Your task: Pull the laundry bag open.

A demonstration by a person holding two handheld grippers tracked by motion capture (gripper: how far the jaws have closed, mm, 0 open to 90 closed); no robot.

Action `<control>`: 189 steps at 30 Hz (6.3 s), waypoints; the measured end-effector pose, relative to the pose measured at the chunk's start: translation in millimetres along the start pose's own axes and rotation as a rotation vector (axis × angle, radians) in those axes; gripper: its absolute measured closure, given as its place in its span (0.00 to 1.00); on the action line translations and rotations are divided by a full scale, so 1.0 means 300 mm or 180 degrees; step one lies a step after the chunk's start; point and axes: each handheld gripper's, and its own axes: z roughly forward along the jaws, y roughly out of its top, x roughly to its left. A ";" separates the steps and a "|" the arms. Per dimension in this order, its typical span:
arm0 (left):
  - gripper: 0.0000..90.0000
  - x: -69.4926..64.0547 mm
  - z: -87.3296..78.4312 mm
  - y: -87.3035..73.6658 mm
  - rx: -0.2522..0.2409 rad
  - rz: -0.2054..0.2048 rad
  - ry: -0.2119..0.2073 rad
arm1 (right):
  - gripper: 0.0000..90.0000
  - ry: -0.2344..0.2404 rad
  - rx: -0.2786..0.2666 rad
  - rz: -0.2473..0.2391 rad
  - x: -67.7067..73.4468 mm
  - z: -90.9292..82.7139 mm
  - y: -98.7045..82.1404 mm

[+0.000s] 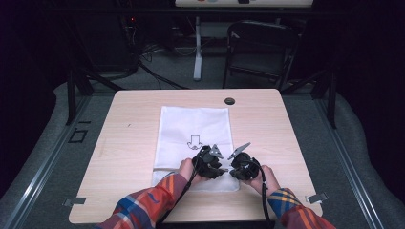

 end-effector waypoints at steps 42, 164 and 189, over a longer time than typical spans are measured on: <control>0.90 0.016 0.018 -0.017 -0.0012 0.0130 -0.0059 | 1.00 -0.0183 -0.0148 -0.0075 -0.015 0.013 0.013; 0.90 0.092 -0.121 -0.149 0.0039 -0.0198 0.0031 | 1.00 -0.0162 -0.0386 -0.0125 -0.017 0.035 0.012; 0.74 0.103 -0.124 -0.155 -0.0037 -0.0217 -0.0008 | 1.00 -0.0106 -0.0375 -0.0029 -0.041 0.025 -0.003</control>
